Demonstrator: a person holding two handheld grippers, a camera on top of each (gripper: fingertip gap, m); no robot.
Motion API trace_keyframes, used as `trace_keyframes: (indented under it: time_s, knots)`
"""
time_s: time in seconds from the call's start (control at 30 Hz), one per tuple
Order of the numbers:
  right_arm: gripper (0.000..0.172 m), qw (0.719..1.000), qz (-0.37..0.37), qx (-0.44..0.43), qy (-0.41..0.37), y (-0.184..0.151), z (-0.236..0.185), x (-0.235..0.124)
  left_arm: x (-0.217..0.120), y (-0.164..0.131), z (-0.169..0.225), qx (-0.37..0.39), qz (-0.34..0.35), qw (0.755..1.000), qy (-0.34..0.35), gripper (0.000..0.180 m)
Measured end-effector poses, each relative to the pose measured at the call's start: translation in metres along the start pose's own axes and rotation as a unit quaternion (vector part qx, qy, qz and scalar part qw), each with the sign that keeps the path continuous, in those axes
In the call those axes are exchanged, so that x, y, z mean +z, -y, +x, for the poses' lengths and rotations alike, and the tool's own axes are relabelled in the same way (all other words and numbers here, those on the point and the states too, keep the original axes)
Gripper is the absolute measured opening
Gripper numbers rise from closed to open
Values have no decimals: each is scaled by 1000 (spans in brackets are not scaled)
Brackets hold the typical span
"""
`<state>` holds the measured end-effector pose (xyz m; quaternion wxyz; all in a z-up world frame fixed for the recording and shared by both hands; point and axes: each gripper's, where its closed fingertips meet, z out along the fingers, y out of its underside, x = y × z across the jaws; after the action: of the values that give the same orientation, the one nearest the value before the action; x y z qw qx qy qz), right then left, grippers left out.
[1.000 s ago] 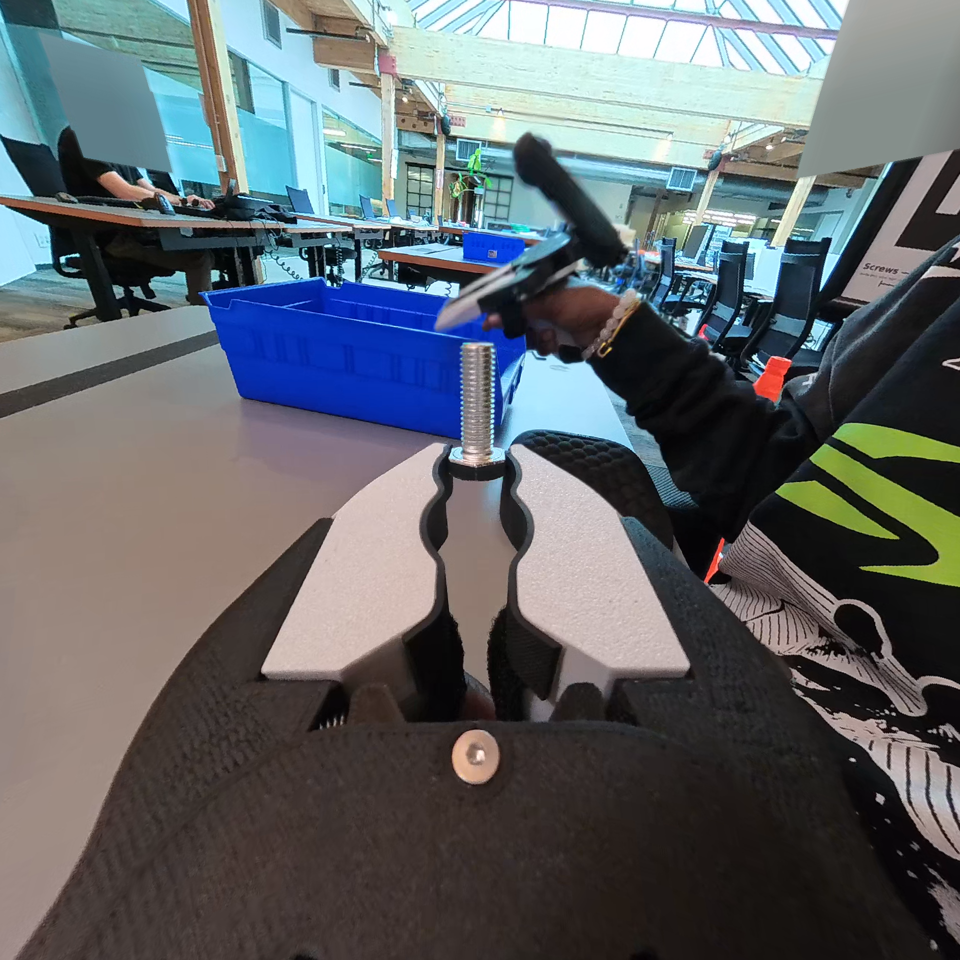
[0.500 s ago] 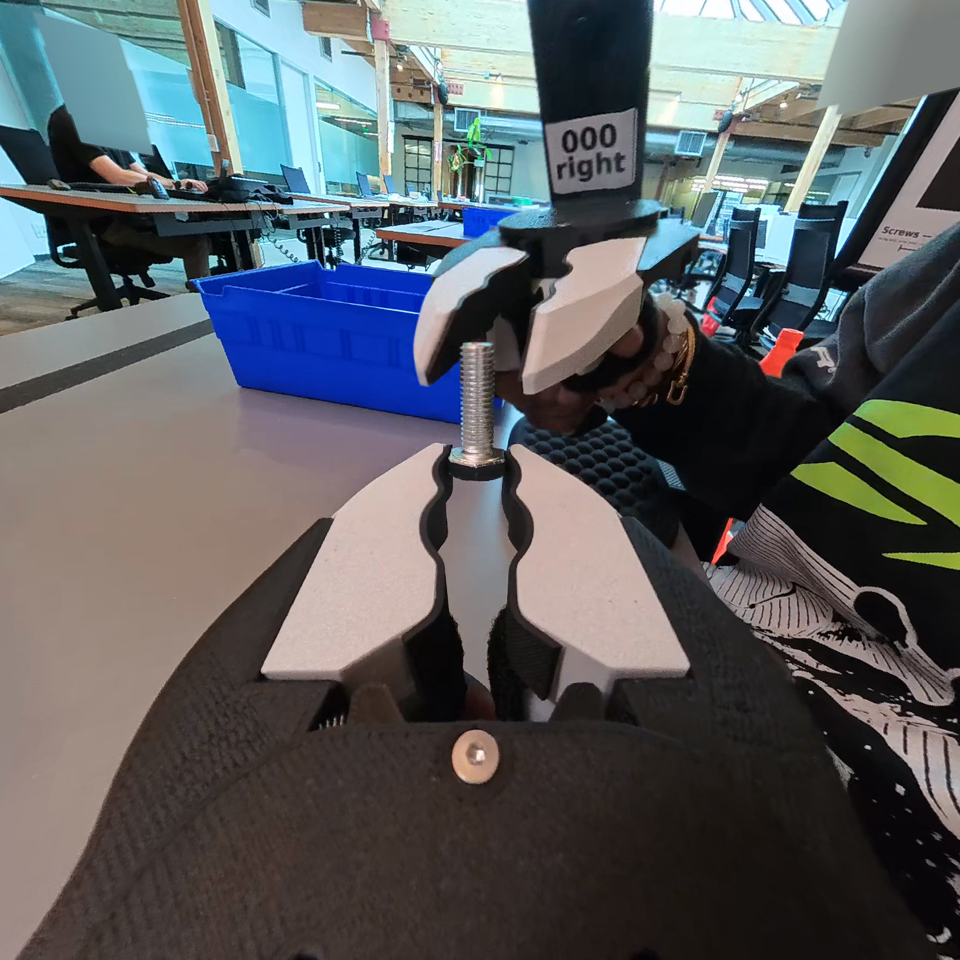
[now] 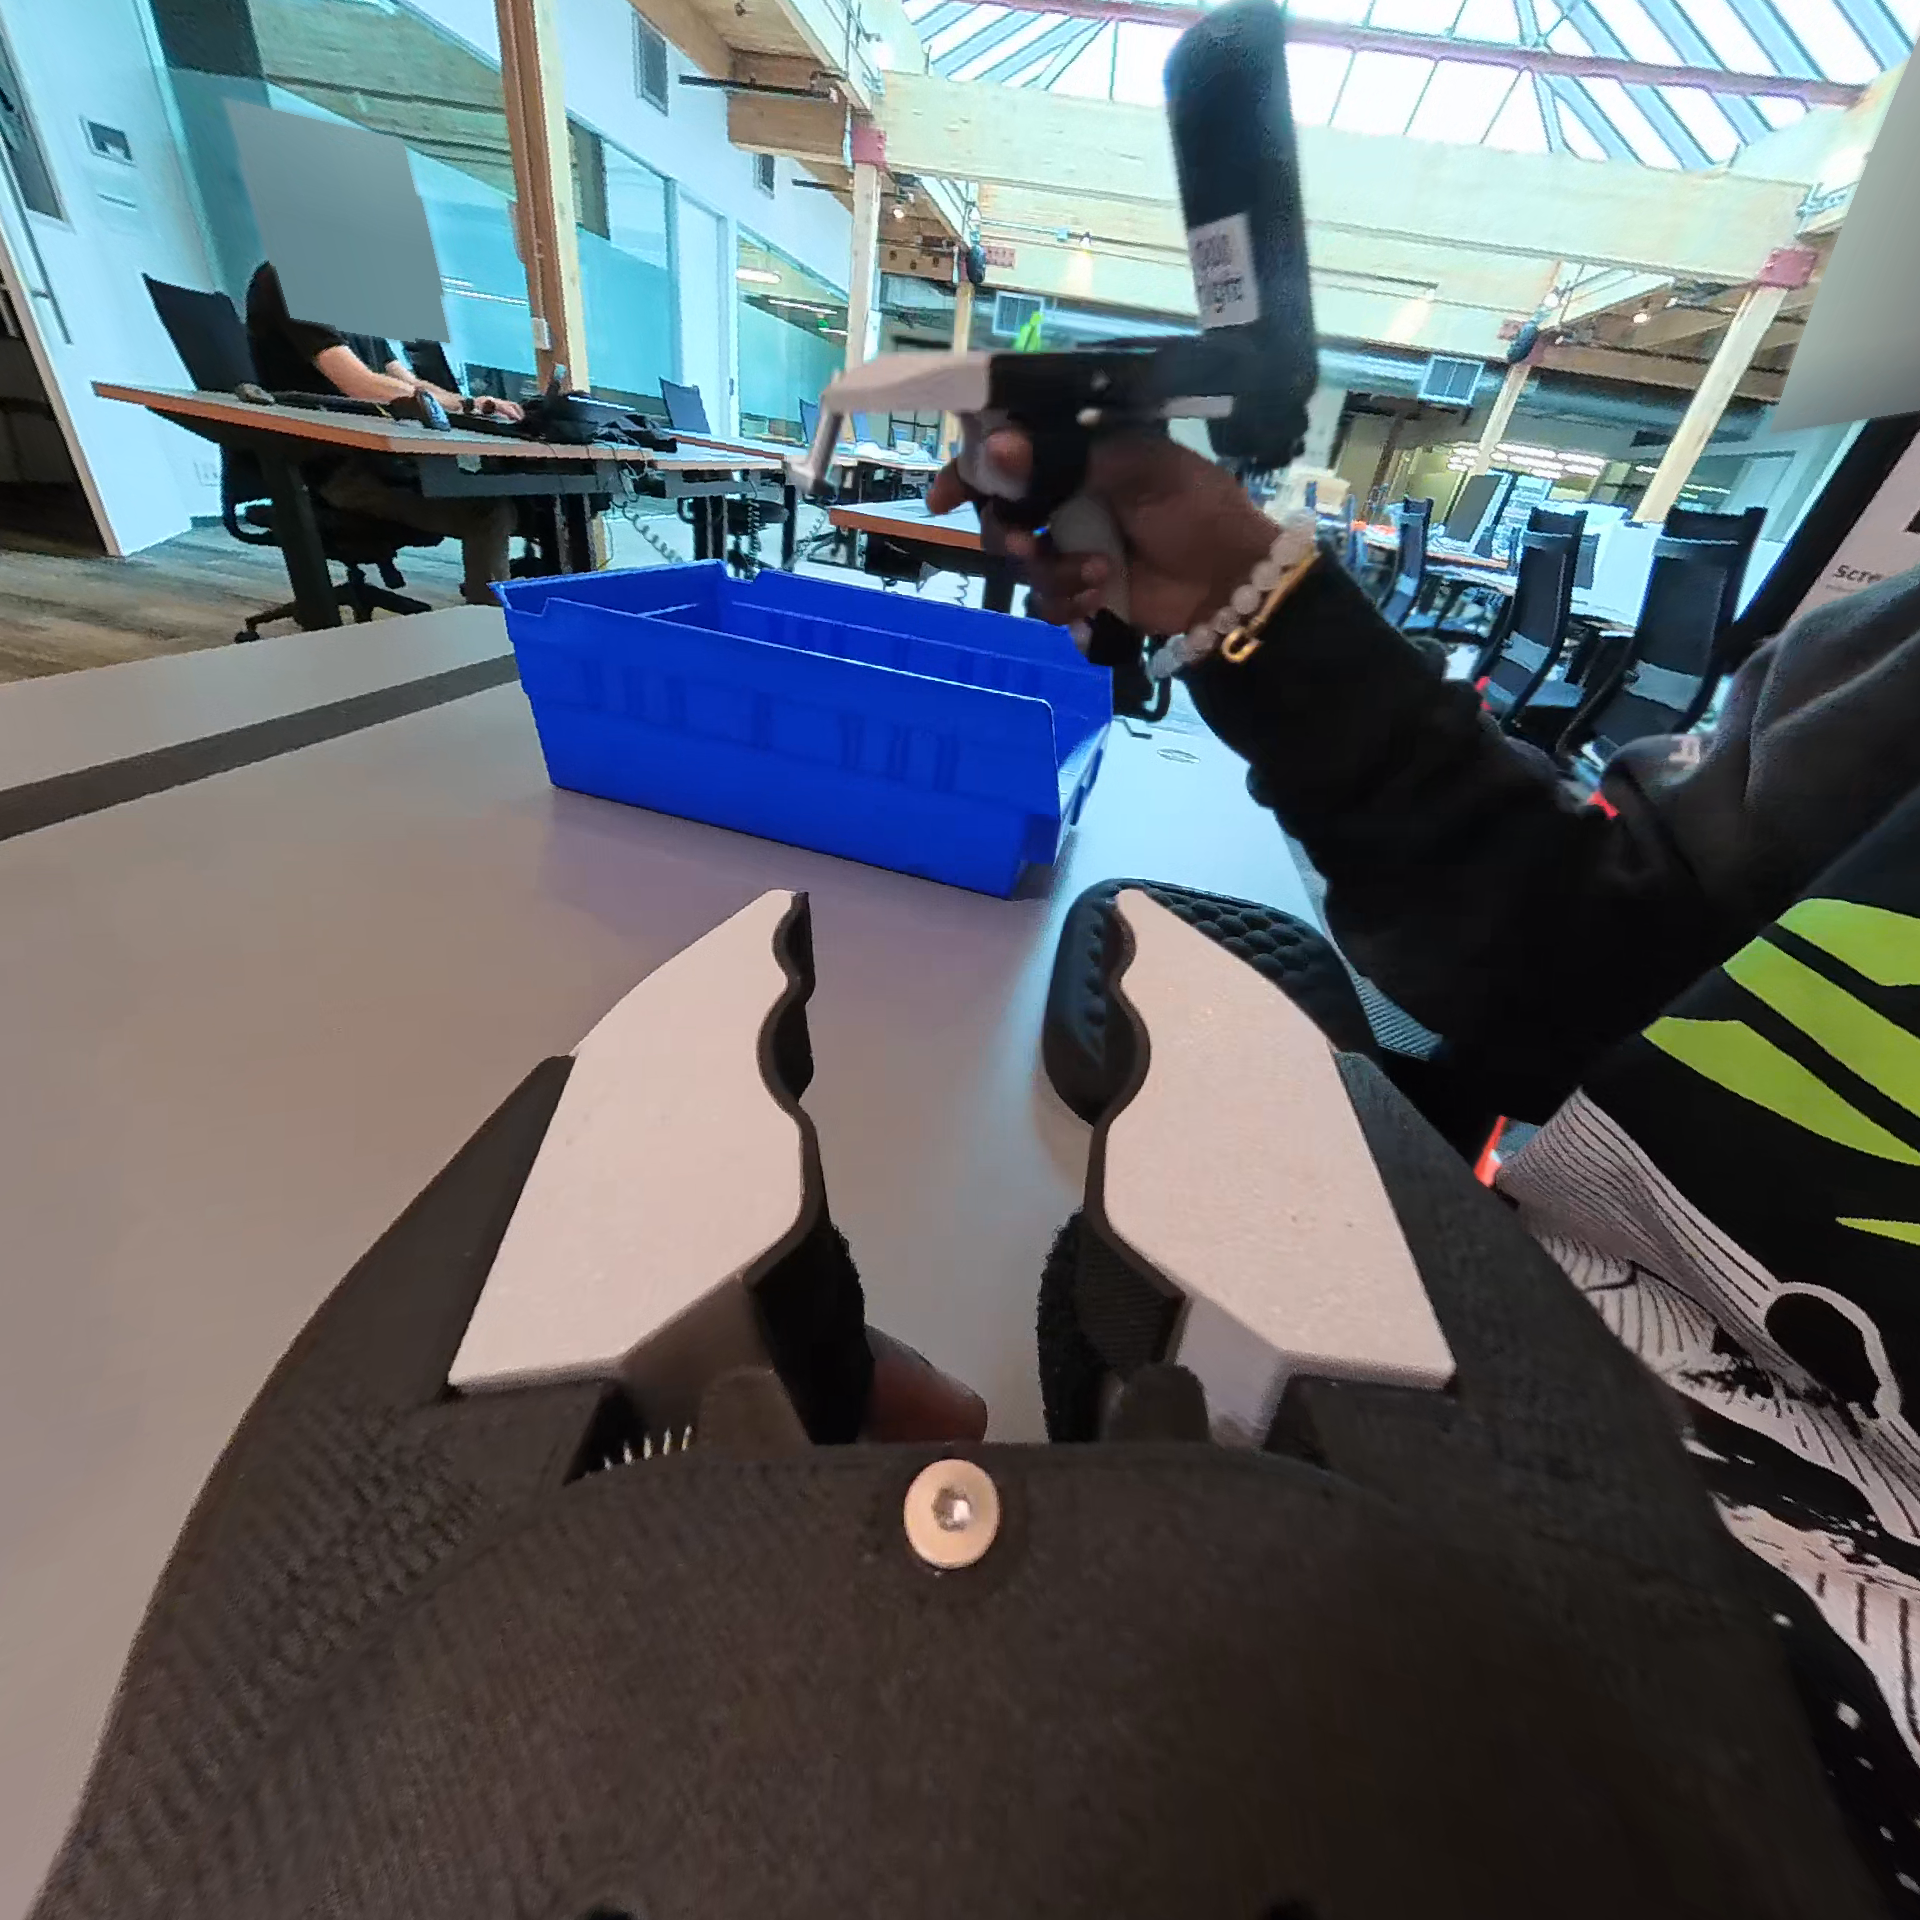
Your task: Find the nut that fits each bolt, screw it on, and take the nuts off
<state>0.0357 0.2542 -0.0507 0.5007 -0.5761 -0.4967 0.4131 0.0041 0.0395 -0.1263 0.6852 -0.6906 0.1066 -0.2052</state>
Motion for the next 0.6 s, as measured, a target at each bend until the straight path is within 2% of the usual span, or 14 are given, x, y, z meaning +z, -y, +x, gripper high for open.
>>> trace_keyframes:
  time_s: [0.13,0.27,0.4,0.6]
  knots:
    - [10,987,-104,12,-123,-49,97,7,1,-3,-2,6,-7,1000,7,53]
    - [10,964,-221,60,-133,-105,151,26,0,-4,-5,7,-10,1000,15,53]
    - [10,949,-266,88,-141,-126,171,33,-2,-3,-8,12,-8,1000,26,53]
    - [10,952,-251,87,-150,-132,176,43,-2,-3,-9,14,-7,999,29,53]
